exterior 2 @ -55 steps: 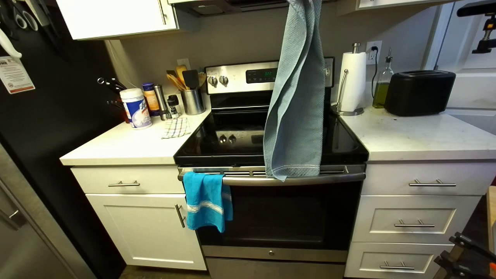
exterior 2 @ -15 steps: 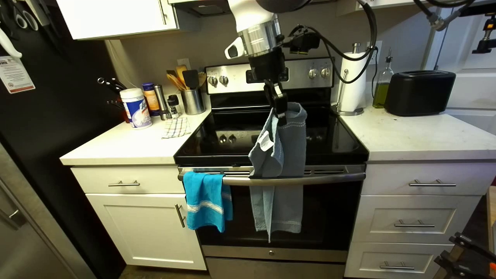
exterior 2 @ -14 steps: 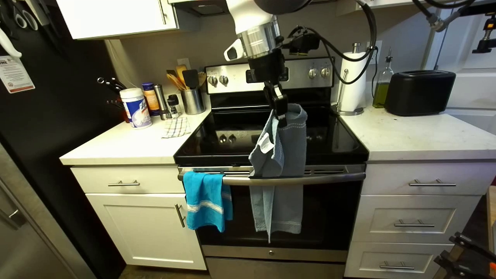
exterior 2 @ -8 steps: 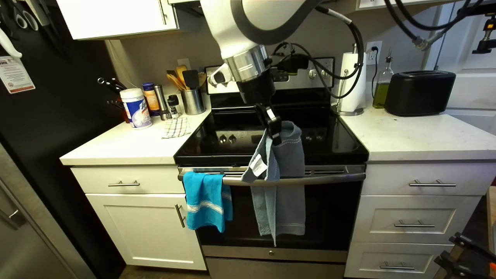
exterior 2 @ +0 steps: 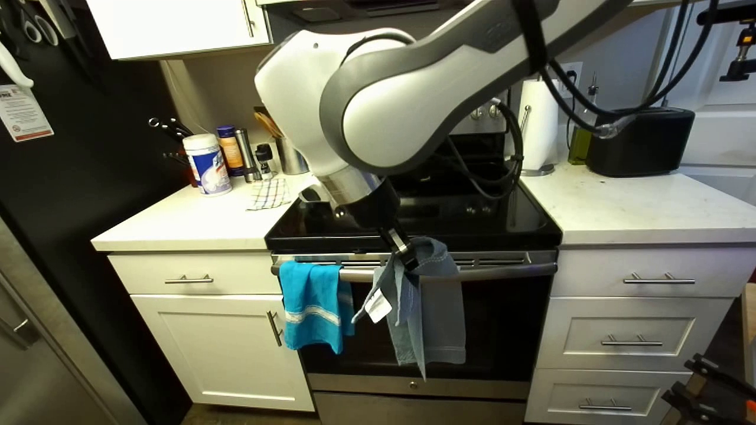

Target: Lift the blue towel on the stove and put it on the oven door towel holder

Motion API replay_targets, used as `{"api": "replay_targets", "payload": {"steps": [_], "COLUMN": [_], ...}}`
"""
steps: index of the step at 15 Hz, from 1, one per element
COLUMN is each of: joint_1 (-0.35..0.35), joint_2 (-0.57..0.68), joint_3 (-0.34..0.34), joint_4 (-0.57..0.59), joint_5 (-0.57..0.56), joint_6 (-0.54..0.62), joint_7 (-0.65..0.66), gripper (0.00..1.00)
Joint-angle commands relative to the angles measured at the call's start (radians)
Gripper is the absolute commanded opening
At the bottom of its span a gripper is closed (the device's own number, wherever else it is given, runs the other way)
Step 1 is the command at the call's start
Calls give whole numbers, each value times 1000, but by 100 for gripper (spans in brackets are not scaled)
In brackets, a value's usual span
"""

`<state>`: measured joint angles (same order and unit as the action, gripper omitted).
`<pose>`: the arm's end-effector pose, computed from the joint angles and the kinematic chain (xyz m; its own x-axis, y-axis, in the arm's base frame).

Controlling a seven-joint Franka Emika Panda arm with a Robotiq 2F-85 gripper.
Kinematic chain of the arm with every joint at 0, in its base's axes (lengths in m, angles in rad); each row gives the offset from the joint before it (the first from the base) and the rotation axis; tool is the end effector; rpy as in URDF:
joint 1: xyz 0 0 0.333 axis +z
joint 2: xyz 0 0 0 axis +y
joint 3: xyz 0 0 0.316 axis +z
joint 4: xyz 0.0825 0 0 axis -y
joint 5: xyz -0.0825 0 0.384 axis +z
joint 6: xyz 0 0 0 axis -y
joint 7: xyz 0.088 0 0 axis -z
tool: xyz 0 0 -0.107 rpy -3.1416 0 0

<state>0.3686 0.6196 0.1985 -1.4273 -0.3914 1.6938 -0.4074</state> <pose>0.6030 0.3136 0.3175 0.4514 0.7965 -0.4022 0.8840 -0.4607 0.0798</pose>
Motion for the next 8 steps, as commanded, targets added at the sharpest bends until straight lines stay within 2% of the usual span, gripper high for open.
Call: {"api": "replay_targets", "payload": {"steps": [1, 5, 8], "joint_1": [29, 92, 149], "joint_2": [83, 143, 86], "joint_3": [-20, -40, -43], "joint_4": [83, 127, 45], "joint_5": [-42, -122, -253], "joint_6": [-23, 5, 95], "joint_7": [67, 115, 120], "gripper": [1, 1, 1]}}
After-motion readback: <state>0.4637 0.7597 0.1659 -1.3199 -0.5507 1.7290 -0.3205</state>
